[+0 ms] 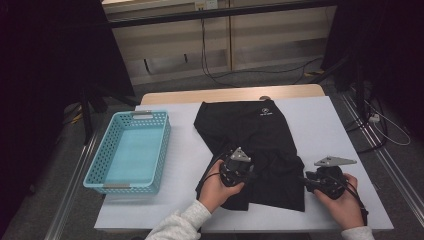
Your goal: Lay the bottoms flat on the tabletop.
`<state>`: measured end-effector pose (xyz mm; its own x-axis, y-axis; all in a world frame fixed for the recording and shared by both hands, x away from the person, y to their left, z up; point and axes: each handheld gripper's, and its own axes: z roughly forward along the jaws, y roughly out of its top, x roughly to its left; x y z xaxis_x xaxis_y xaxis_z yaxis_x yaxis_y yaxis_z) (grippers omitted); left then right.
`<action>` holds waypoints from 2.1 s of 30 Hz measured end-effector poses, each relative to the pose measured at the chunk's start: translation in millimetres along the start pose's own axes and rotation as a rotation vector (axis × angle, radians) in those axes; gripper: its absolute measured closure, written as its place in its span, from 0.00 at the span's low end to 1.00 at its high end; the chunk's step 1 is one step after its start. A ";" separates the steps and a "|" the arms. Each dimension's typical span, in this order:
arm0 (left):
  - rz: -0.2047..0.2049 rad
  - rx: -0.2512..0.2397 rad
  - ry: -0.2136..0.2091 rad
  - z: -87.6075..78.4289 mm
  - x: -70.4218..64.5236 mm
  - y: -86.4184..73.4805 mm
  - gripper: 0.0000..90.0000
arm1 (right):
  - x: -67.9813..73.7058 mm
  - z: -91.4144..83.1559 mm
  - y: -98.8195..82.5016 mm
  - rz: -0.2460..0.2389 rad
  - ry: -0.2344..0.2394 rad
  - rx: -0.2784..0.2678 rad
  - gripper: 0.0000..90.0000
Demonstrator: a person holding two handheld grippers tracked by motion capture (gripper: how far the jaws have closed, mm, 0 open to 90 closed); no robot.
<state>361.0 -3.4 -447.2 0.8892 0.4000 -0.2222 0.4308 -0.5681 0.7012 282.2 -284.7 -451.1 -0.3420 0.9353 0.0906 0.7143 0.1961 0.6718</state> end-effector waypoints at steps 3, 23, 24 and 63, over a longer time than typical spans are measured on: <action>-0.004 -0.004 0.000 -0.8 -0.3 0.2 0.96 | 4.2 3.6 2.1 -0.007 0.054 0.001 0.98; -0.015 0.002 -0.022 -1.2 -1.4 -1.7 0.94 | -32.4 -19.1 -5.1 0.024 0.020 0.044 0.99; -0.016 -0.003 -0.019 -1.9 -0.9 -1.4 0.93 | -32.8 -19.0 -5.8 0.018 0.020 0.045 0.99; -0.145 -0.106 0.107 -52.4 40.7 -1.4 0.25 | 53.2 27.8 28.0 -0.157 0.216 -0.060 0.42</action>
<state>388.5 51.3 -421.7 0.7954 0.5489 -0.2568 0.5293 -0.4229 0.7355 301.0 -221.2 -447.9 -0.5724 0.8093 0.1323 0.6070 0.3096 0.7319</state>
